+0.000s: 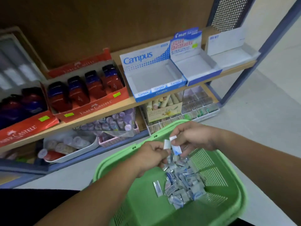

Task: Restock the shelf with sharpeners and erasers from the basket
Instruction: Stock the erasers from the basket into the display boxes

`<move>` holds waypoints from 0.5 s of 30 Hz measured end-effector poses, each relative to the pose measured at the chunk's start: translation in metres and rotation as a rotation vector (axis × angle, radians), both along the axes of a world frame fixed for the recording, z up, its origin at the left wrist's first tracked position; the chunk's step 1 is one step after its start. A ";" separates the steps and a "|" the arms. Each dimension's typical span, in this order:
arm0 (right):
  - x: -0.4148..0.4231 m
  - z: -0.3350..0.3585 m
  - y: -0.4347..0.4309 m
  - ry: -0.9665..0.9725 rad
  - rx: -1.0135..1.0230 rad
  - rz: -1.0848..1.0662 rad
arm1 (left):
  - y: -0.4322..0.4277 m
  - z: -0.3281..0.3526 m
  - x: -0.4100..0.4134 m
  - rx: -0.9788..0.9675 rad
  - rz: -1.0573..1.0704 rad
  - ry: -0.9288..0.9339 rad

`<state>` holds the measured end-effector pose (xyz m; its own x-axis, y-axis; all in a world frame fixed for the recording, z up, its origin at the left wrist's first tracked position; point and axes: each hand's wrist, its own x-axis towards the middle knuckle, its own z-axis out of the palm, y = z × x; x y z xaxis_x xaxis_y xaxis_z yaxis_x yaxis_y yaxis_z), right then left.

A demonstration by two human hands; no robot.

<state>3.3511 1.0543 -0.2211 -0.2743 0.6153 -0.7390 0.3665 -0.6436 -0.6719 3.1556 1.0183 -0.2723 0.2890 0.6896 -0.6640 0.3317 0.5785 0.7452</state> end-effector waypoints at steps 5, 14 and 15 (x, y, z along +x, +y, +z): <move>0.000 0.065 0.009 0.093 0.106 -0.127 | 0.026 0.098 -0.012 0.195 -0.080 0.032; -0.002 0.100 0.010 0.342 0.146 -0.302 | 0.044 0.161 -0.019 0.287 0.043 -0.070; -0.004 0.102 0.011 0.352 0.155 -0.294 | 0.046 0.161 -0.015 0.290 0.024 -0.071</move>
